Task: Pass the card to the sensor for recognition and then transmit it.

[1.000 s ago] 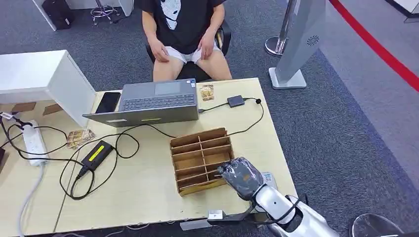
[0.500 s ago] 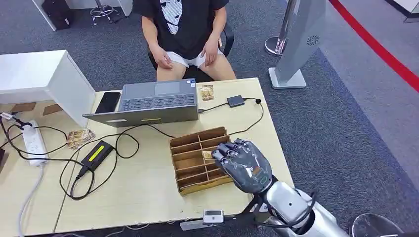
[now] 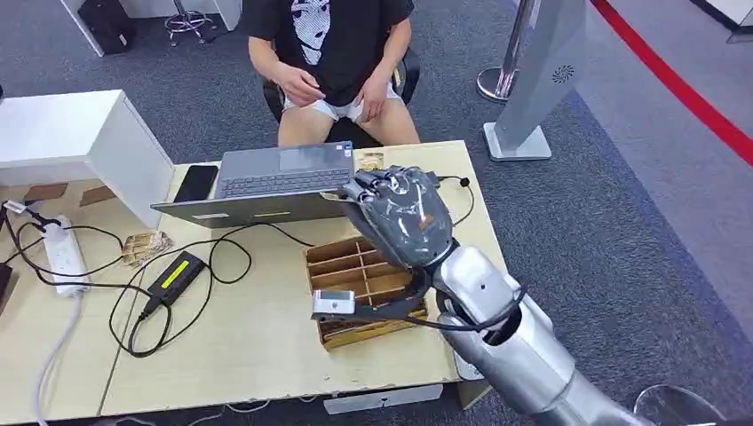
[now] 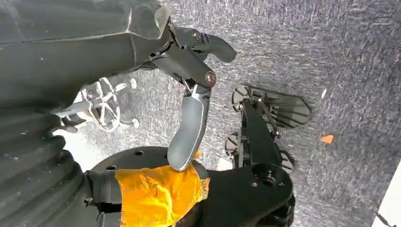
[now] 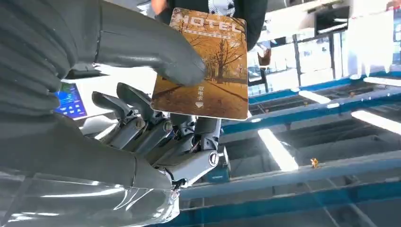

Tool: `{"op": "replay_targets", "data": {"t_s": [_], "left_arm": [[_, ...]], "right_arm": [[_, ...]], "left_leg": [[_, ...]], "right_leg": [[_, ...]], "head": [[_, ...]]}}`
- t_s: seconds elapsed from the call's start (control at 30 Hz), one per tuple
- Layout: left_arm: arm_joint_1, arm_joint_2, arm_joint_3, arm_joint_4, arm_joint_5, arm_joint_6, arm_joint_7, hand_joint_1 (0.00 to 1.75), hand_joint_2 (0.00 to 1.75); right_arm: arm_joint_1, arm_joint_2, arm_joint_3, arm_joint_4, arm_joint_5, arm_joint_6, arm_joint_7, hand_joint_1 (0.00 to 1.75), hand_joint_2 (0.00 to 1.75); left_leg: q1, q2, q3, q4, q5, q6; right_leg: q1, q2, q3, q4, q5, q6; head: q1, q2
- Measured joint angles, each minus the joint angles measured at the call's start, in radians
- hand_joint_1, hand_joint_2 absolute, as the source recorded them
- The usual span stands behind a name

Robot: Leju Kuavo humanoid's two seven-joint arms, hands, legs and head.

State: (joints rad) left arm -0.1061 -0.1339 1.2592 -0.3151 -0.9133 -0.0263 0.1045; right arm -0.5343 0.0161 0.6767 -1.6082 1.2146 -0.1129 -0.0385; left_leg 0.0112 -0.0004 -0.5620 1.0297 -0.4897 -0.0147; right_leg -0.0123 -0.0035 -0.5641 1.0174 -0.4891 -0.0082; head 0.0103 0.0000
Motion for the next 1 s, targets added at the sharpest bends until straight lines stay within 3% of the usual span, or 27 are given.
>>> {"op": "replay_targets", "data": {"t_s": [0.1,0.33,0.63,0.67,0.7,1.0], "left_arm": [[-0.002,0.005,-0.020,0.000,-0.031,-0.009,-0.002,0.00,1.75],[-0.003,0.009,-0.062,0.001,-0.080,-0.015,-0.003,0.00,1.75],[-0.006,0.008,-0.080,0.009,-0.097,-0.020,-0.002,0.00,1.75],[-0.006,0.008,-0.080,0.010,-0.100,-0.019,-0.002,0.00,1.75],[-0.007,0.008,-0.081,0.010,-0.101,-0.019,-0.001,0.00,1.75],[-0.023,0.008,-0.087,0.016,-0.120,-0.018,0.009,0.00,1.75]], "right_arm": [[-0.099,0.061,-0.014,0.145,0.000,0.035,0.013,1.75,1.75],[-0.360,0.206,-0.065,0.599,0.111,0.040,0.075,1.75,1.75],[-0.458,0.294,-0.067,0.878,0.158,0.047,0.101,1.75,1.75],[-0.460,0.300,-0.067,0.895,0.155,0.047,0.102,0.94,1.75],[-0.463,0.306,-0.066,0.910,0.151,0.047,0.102,0.00,1.75],[-0.469,0.330,-0.047,0.999,0.076,0.022,0.079,0.00,1.75]], "left_leg": [[0.000,0.001,0.000,0.000,0.000,0.000],[0.000,0.001,0.000,0.000,0.001,-0.001],[0.000,0.001,-0.002,0.000,0.001,-0.001],[0.000,0.001,-0.002,0.000,0.001,-0.001],[0.000,0.001,-0.002,0.000,0.001,-0.001],[0.000,0.001,-0.002,0.000,0.001,-0.001]], "right_leg": [[0.000,0.002,-0.001,0.000,0.001,0.000],[0.000,0.001,-0.001,0.000,0.002,-0.001],[0.000,0.002,-0.003,0.000,0.002,-0.001],[0.000,0.002,-0.003,0.000,0.002,-0.001],[0.000,0.002,-0.003,0.000,0.002,-0.001],[0.000,0.002,-0.004,0.000,0.002,-0.001]], "head": [[0.000,0.000],[0.000,0.000],[0.000,0.000],[0.000,0.000],[0.000,0.000],[0.000,0.000]]}}
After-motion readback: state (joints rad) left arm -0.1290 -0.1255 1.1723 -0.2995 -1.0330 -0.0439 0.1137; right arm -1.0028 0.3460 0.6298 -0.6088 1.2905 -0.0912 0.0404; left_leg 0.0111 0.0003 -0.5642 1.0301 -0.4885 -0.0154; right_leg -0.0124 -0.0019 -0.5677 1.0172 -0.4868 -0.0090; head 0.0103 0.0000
